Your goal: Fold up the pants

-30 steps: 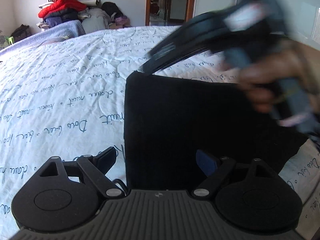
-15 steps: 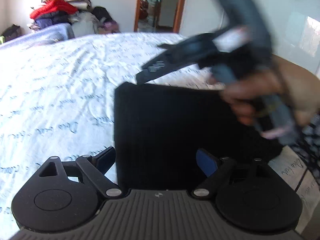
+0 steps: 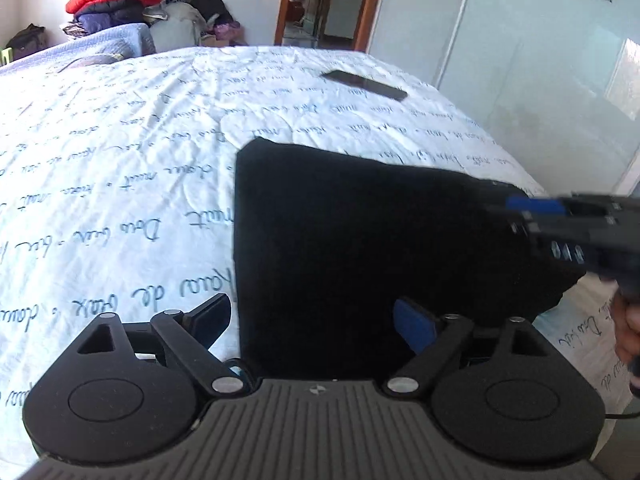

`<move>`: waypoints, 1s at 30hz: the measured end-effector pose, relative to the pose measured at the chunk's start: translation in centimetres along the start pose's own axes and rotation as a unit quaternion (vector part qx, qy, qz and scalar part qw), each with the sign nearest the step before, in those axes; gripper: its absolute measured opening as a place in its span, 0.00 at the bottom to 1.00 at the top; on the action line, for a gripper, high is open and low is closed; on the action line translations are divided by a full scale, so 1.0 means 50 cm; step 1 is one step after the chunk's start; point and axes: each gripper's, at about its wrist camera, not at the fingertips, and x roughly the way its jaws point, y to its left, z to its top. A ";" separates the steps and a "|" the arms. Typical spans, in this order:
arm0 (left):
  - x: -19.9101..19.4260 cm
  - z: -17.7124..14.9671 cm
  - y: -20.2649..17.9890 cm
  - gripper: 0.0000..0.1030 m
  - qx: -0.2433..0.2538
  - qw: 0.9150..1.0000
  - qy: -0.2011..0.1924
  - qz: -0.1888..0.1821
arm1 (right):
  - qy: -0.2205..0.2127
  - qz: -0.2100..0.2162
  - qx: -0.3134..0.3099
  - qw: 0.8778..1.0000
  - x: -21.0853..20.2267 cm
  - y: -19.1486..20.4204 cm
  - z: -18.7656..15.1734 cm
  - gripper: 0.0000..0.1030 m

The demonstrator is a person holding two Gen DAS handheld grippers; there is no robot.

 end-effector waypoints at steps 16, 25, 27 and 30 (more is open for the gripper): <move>0.021 0.005 -0.083 0.87 0.067 0.996 -0.001 0.052 | -0.012 -0.062 0.015 0.998 -0.062 -0.037 -0.129 0.50; -0.013 0.004 -0.100 0.88 0.081 0.994 -0.036 0.065 | -0.048 -0.026 0.081 0.995 -0.115 -0.062 -0.142 0.35; -0.010 0.010 -0.104 0.88 0.080 0.994 -0.031 0.061 | -0.043 -0.028 0.074 0.996 -0.111 -0.060 -0.143 0.34; -0.007 0.011 -0.113 0.88 0.082 0.995 -0.026 0.058 | -0.043 -0.039 0.079 0.995 -0.112 -0.070 -0.147 0.17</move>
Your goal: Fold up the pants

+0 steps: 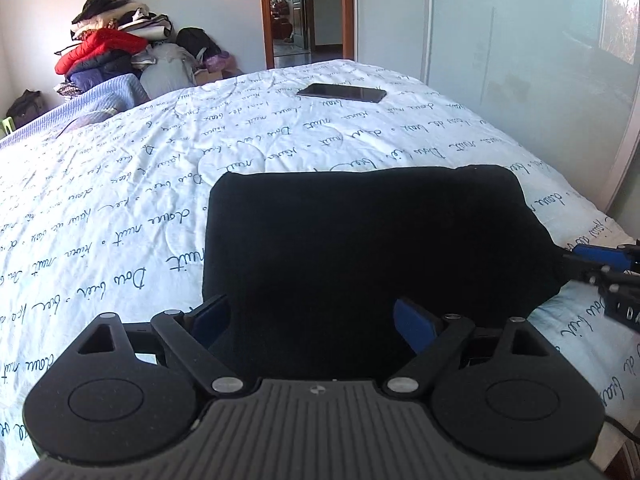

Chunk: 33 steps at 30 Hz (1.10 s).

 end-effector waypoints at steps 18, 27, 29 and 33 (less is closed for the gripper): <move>0.014 0.009 0.003 0.88 -0.001 1.000 0.005 0.012 | -0.030 -0.033 -0.001 0.999 -0.035 0.003 0.027 0.04; 0.044 -0.006 -0.009 0.89 0.001 0.999 0.023 0.027 | 0.020 -0.005 -0.050 0.999 0.065 0.057 0.019 0.07; 0.042 -0.008 -0.008 0.89 -0.002 0.999 0.019 0.029 | 0.008 -0.006 -0.032 0.999 0.044 0.062 0.026 0.13; 0.042 -0.005 -0.009 0.89 -0.010 0.999 0.026 0.033 | 0.001 0.012 -0.022 1.000 0.038 0.076 0.028 0.28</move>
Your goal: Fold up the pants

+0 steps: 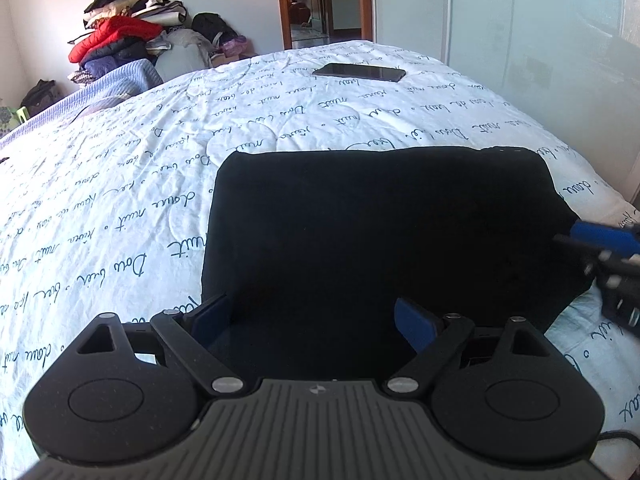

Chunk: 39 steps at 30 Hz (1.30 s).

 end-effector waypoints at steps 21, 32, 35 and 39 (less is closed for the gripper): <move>-0.064 -0.027 -0.015 0.88 -0.021 1.000 0.012 0.006 | -0.044 -0.033 0.048 0.997 -0.106 0.026 -0.033 0.65; -0.119 -0.075 -0.012 0.88 -0.053 0.998 0.028 0.003 | -0.042 -0.010 0.145 0.988 -0.164 0.065 -0.060 0.89; -0.128 -0.098 0.004 0.88 -0.080 0.996 0.037 0.001 | -0.026 -0.035 0.120 0.992 -0.165 0.092 -0.064 0.89; -0.130 -0.117 0.028 0.88 -0.112 0.993 0.046 0.008 | -0.011 -0.038 0.128 0.991 -0.168 0.110 -0.066 0.89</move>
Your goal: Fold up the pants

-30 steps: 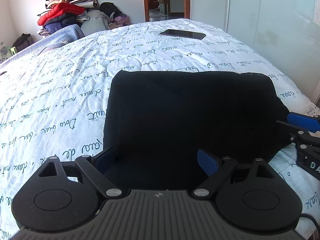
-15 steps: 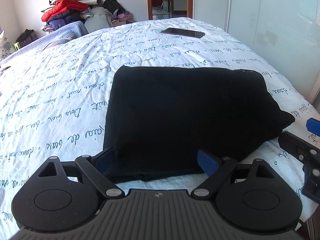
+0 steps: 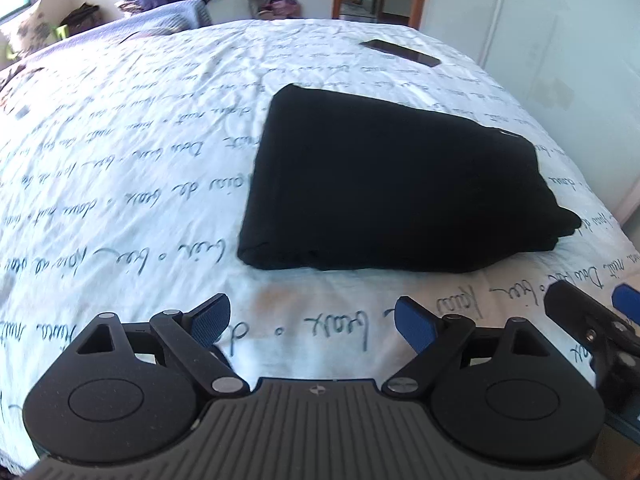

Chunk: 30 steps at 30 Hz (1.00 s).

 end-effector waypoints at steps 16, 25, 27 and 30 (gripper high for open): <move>0.007 -0.018 0.024 0.89 0.003 1.000 0.008 0.022 | 0.027 -0.006 -0.008 1.000 0.010 0.031 -0.017 0.89; 0.006 -0.021 0.019 0.89 0.006 1.000 0.008 0.027 | 0.022 -0.030 -0.060 0.997 0.010 0.036 -0.015 0.89; 0.008 -0.020 0.024 0.89 0.000 1.000 0.009 0.028 | 0.023 -0.026 -0.054 0.998 0.012 0.032 -0.013 0.89; 0.012 -0.019 0.025 0.89 -0.008 0.999 0.012 0.030 | 0.019 -0.027 -0.053 0.998 0.011 0.032 -0.011 0.89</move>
